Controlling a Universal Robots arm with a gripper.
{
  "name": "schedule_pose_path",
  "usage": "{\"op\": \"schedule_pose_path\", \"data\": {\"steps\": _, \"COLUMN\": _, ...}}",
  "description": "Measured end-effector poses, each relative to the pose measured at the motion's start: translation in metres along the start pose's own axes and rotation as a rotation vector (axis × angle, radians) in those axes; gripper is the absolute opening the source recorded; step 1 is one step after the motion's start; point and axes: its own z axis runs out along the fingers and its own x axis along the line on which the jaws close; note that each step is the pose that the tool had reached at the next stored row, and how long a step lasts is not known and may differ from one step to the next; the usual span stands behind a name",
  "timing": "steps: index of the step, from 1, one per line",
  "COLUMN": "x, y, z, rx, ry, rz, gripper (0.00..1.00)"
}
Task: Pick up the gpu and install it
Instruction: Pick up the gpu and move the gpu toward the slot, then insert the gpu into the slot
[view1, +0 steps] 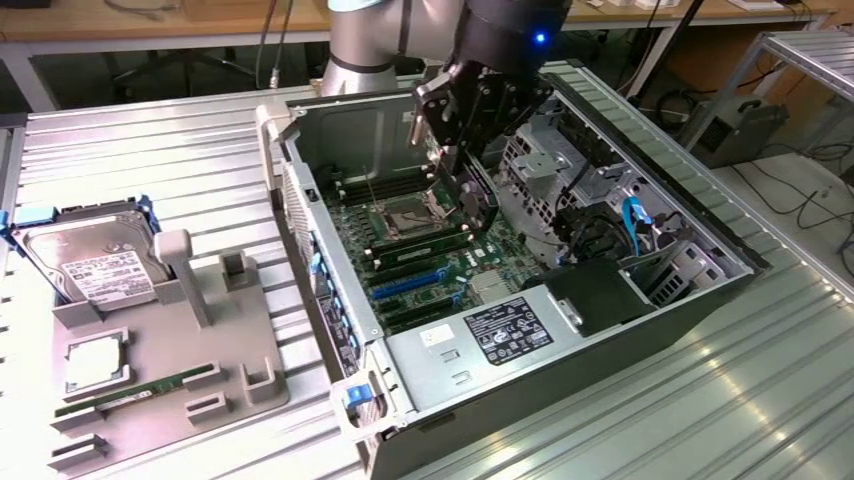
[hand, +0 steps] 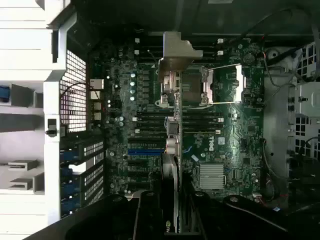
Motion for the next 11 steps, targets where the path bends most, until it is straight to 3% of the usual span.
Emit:
{"op": "schedule_pose_path", "data": {"steps": 1, "x": -0.01, "y": -0.0005, "z": 0.009, "rx": 0.0001, "ry": 0.0011, "rz": 0.0, "gripper": 0.26}}
{"op": "schedule_pose_path", "data": {"steps": 11, "x": -0.01, "y": -0.0005, "z": 0.009, "rx": 0.0001, "ry": 0.0011, "rz": 0.0, "gripper": 0.26}}
